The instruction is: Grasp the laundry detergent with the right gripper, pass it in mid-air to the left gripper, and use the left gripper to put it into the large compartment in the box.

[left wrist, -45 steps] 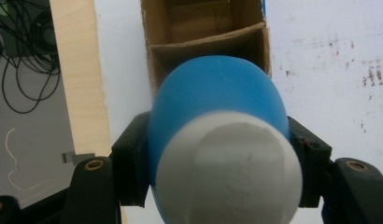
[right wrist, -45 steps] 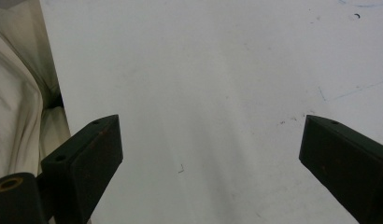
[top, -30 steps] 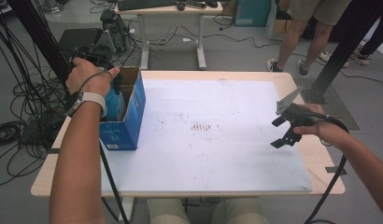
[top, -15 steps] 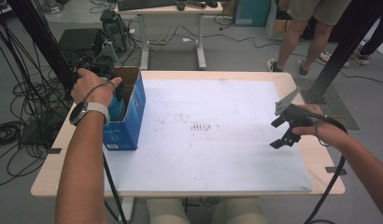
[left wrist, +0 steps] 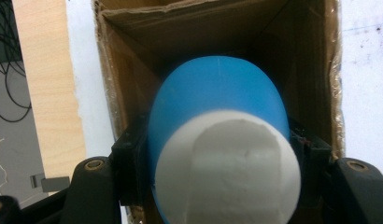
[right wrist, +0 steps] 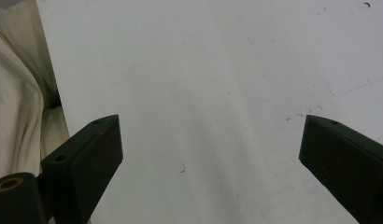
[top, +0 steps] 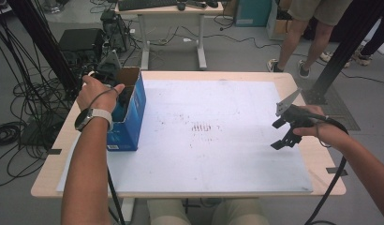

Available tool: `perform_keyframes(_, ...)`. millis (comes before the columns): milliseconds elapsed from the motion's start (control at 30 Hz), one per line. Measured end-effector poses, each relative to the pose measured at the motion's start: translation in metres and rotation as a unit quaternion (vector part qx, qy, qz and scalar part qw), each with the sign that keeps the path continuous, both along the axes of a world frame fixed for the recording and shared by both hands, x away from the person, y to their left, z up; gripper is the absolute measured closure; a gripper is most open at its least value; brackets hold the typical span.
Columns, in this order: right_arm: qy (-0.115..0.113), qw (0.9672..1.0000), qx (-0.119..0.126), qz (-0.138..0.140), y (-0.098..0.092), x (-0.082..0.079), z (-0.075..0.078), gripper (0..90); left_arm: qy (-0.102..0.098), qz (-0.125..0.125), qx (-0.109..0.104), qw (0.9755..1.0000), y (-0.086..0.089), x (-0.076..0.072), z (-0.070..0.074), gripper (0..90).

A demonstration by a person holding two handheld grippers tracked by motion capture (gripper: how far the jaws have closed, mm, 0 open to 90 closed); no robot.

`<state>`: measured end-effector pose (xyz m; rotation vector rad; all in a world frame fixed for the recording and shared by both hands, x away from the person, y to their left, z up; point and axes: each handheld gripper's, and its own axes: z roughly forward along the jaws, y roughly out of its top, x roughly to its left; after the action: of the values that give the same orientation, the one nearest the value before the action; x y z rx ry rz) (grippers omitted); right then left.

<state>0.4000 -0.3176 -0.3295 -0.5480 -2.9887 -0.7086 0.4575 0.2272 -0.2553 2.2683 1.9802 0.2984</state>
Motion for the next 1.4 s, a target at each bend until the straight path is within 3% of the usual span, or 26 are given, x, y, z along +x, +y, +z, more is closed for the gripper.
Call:
perform_keyframes(267, 0.004, 1.0, -0.003, -0.004, 0.0, 0.0, 0.0, 6.0, 0.006, 0.003, -0.001, 1.0, -0.001, 0.001, -0.01, 37.5)
perform_keyframes(1400, 0.001, 1.0, -0.002, -0.002, 0.001, 0.001, -0.001, 6.0, 0.008, 0.009, -0.002, 0.9999, 0.0, 0.001, -0.011, 37.4)
